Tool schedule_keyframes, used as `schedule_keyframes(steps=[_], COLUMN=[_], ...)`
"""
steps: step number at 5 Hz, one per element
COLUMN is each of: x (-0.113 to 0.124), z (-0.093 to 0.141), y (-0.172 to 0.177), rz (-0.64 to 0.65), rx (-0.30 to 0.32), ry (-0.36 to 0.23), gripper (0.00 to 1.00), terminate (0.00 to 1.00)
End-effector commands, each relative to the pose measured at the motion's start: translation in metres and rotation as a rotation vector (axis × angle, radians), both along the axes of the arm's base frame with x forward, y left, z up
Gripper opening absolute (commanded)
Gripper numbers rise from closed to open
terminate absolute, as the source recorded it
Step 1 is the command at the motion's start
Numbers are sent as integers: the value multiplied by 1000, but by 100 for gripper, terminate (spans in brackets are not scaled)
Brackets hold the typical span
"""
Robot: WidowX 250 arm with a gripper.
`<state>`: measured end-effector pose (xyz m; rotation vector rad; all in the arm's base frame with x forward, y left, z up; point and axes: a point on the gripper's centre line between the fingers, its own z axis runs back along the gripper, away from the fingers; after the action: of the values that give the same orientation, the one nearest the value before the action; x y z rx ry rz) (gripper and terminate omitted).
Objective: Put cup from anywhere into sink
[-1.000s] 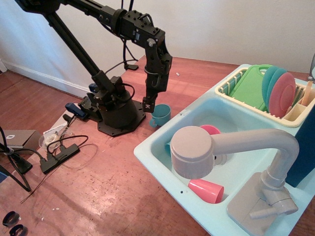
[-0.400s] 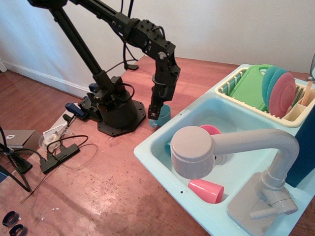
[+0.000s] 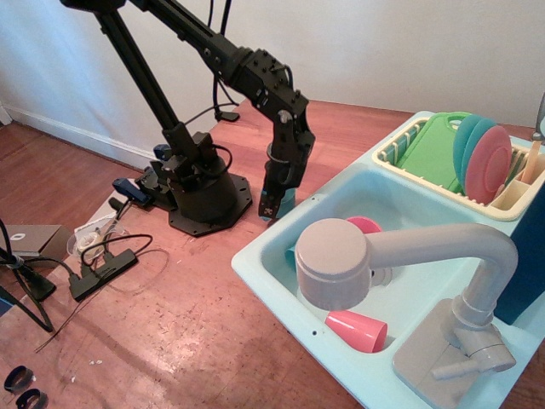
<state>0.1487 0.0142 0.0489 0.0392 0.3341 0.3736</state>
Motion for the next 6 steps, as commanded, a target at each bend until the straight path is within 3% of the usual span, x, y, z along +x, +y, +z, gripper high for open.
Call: schedule_keyframes(steps=[1,2,3,5,6], x=[-5,-4,-1,7,4], z=[-24,-29,-20,-5,24], y=[-3,-5,-7,-9,1], rz=[7,6,26,28,11], rx=[-2,-10,23,56,80], ry=[-16,-6,1,-28,-20], gripper=[100,100,0,0,0], terminate=[0,0,0,0,0])
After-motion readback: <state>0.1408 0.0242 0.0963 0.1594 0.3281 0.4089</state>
